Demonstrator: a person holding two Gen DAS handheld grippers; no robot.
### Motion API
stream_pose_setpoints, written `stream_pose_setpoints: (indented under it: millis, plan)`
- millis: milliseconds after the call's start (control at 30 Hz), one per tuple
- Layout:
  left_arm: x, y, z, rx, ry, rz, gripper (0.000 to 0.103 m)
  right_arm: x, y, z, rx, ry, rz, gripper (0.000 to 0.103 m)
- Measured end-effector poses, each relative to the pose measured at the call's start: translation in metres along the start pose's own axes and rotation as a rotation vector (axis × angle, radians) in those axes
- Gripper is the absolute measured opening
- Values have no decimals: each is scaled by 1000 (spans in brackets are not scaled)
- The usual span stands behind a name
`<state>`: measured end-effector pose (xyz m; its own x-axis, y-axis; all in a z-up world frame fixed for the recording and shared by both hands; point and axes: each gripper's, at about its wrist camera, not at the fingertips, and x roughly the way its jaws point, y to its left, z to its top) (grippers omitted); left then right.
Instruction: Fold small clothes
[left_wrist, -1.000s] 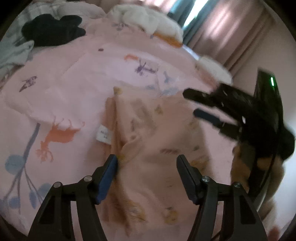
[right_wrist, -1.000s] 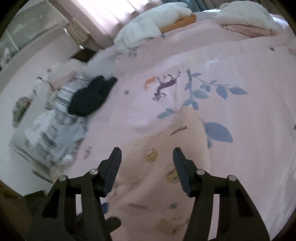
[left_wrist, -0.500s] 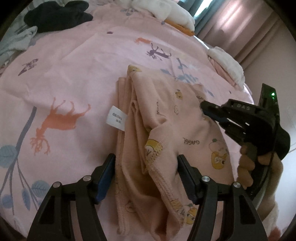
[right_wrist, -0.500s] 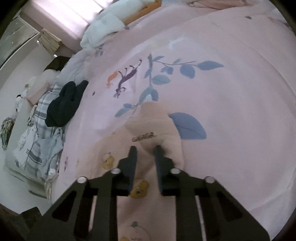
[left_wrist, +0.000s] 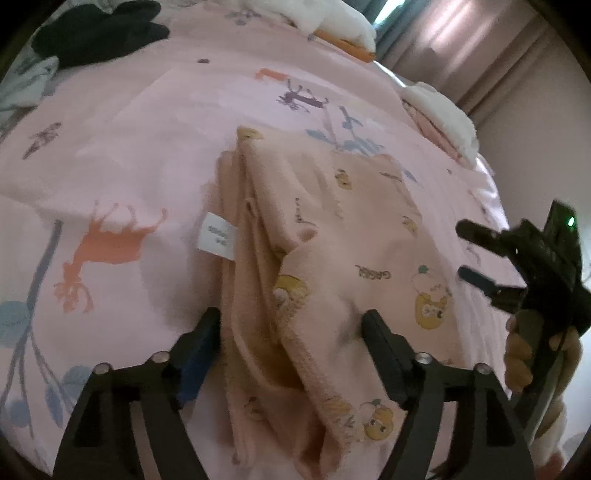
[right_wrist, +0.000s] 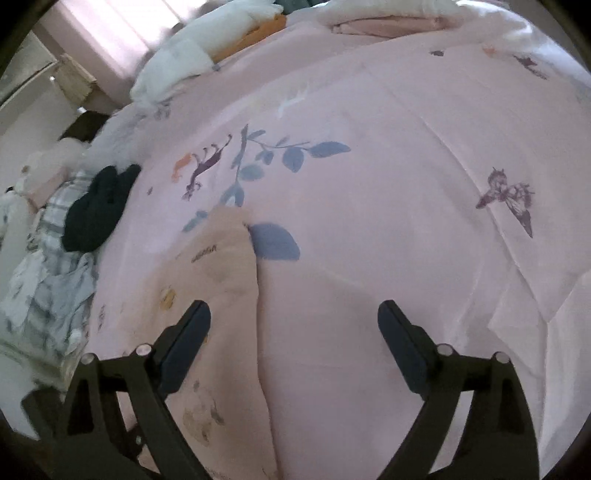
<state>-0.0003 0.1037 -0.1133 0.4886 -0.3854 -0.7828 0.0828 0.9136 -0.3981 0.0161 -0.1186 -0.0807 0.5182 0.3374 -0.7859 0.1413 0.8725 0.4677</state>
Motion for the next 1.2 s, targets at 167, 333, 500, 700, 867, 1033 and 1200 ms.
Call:
stream_pose_setpoints:
  millis: [167,333,500,700,867,1033,1200]
  plan:
    - [-3,17,5,-76,32,-114,82,8,-16,-9,74,115,190,93]
    - [-8,49,8,-248,101,-293,82,18,-1,-20,10,117,198,95]
    - [0,62,14,-318,159,-382,82,27,13,-24,-49,129,238,100]
    - [19,41,28,-232,158,-452,83,39,20,-23,-33,146,321,100]
    - [31,28,34,-213,101,-460,83,47,28,-25,2,180,426,98]
    - [36,16,33,-177,40,-407,78,55,48,-31,-46,160,372,89]
    - [38,21,31,-169,47,-305,52,55,49,-34,-108,128,299,72]
